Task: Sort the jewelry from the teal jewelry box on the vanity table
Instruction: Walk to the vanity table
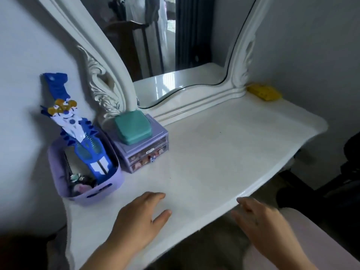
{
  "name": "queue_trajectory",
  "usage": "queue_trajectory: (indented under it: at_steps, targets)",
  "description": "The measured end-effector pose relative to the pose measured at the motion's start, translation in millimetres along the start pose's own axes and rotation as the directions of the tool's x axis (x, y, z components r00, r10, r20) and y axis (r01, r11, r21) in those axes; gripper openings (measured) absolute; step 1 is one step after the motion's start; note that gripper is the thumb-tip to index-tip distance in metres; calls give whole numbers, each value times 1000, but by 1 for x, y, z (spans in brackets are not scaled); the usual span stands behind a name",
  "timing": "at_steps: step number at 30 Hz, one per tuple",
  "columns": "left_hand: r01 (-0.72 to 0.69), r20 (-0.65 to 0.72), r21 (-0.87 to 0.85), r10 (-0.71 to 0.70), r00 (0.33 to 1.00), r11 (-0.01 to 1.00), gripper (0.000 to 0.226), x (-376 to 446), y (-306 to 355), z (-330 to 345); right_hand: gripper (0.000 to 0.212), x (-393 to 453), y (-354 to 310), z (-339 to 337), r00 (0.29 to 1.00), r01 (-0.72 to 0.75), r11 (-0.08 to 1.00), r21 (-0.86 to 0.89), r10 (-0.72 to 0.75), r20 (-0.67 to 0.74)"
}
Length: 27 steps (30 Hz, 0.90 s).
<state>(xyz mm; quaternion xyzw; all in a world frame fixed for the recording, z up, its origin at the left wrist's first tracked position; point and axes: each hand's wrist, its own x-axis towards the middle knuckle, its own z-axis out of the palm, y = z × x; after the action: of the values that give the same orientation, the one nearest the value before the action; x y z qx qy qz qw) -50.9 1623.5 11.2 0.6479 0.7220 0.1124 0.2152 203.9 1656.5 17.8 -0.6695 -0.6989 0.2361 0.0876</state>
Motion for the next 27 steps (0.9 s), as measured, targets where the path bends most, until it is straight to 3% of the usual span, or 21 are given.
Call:
queue_trajectory:
  at_steps: [5,13,18,23,27]
  targets:
    - [-18,-54,-57,15,998,998,50,64,12,-2,40,70,-10,-4,997,78,997,-9,-78,9]
    - [170,-115,-131,-186,976,977,49,127,30,27,41,190,-7,3,943,300,954,-16,-293,157]
    - [324,-84,-156,-339,937,933,47,184,70,76,40,282,35,7,806,543,839,-18,-516,290]
    - [436,-155,-239,-477,865,868,45,238,131,116,44,357,86,-22,694,662,750,-5,-611,381]
    - [465,-190,-217,-504,842,858,49,260,166,138,45,390,116,-39,623,698,715,29,-627,467]
